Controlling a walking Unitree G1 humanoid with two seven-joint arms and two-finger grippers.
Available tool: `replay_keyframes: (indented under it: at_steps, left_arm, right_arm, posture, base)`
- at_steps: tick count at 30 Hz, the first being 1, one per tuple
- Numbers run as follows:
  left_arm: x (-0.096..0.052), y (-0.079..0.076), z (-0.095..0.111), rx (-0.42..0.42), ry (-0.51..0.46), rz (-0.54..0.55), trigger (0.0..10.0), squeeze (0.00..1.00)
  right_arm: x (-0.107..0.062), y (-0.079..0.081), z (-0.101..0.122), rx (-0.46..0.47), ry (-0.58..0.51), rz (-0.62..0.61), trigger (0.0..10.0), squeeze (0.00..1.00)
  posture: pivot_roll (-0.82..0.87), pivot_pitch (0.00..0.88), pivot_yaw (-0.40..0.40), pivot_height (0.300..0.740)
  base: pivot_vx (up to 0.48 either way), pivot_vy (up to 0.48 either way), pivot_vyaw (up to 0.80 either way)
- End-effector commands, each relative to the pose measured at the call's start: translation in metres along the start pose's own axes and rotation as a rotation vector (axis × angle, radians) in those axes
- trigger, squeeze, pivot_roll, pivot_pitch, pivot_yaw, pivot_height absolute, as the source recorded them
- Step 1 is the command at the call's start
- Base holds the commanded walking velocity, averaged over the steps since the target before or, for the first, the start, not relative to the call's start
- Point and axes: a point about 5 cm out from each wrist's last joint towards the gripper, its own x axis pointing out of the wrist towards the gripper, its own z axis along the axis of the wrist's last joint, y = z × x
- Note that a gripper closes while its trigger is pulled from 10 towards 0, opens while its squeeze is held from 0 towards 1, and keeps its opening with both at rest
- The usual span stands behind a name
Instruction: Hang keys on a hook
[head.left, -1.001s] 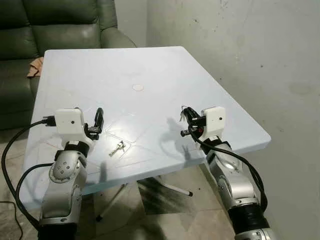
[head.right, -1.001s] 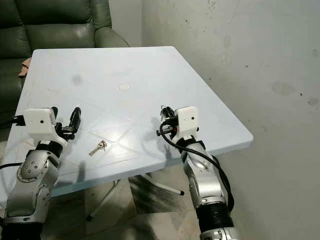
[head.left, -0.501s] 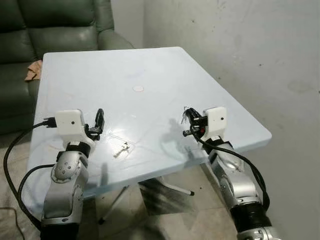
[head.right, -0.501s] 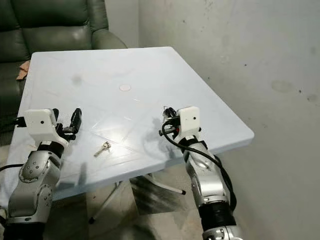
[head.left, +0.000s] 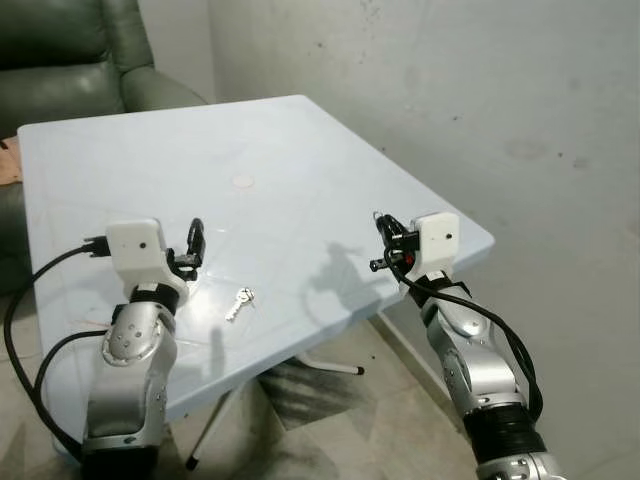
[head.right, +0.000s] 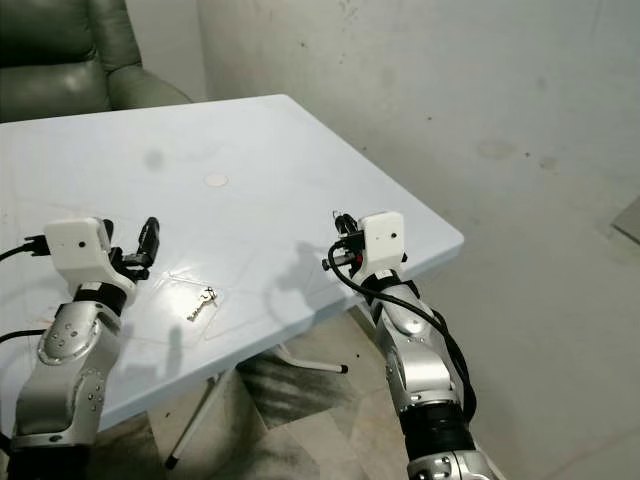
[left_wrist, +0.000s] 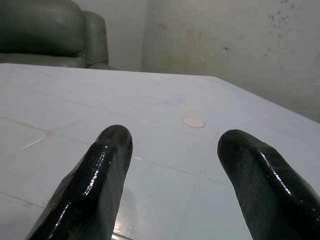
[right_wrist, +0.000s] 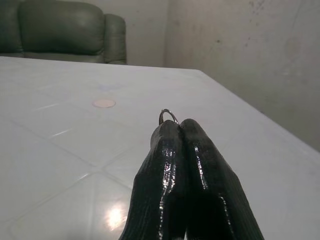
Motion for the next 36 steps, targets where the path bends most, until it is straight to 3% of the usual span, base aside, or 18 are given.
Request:
replay_keyframes:
  at_steps: [1,12,17,26,36]
  left_arm:
    - [0.000,-0.005,0.002,-0.003,-0.004,-0.009,10.0,0.00]
    - [0.002,-0.005,0.002,0.014,-0.010,-0.018,10.0,0.00]
    - [0.003,-0.006,0.004,0.038,-0.010,-0.053,10.0,0.00]
    - [0.007,-0.006,0.004,0.081,-0.005,-0.114,10.0,0.00]
    - [0.010,-0.015,0.004,0.085,0.006,-0.180,10.0,0.00]
  right_arm:
    - [0.001,-0.006,0.006,-0.016,-0.019,-0.012,10.0,0.00]
    - [0.002,-0.012,0.007,-0.015,-0.025,-0.032,10.0,0.00]
    - [-0.004,-0.043,0.007,-0.053,-0.010,-0.114,10.0,0.00]
    - [-0.014,-0.072,0.004,-0.088,0.018,-0.171,10.0,0.00]
    - [-0.022,-0.068,0.000,-0.049,0.002,-0.228,10.0,0.00]
  posture:
    - [-0.02,0.000,-0.067,0.740]
    - [-0.02,0.000,-0.069,0.740]
    - [-0.04,0.000,-0.051,0.740]
    - [-0.06,0.000,-0.034,0.740]
    - [-0.10,0.000,0.012,0.740]
  base:
    - [0.000,0.000,-0.63]
    - [0.000,0.000,-0.63]
    - [0.000,0.000,-0.63]
    - [0.000,0.000,-0.61]
    - [0.000,0.000,-0.58]
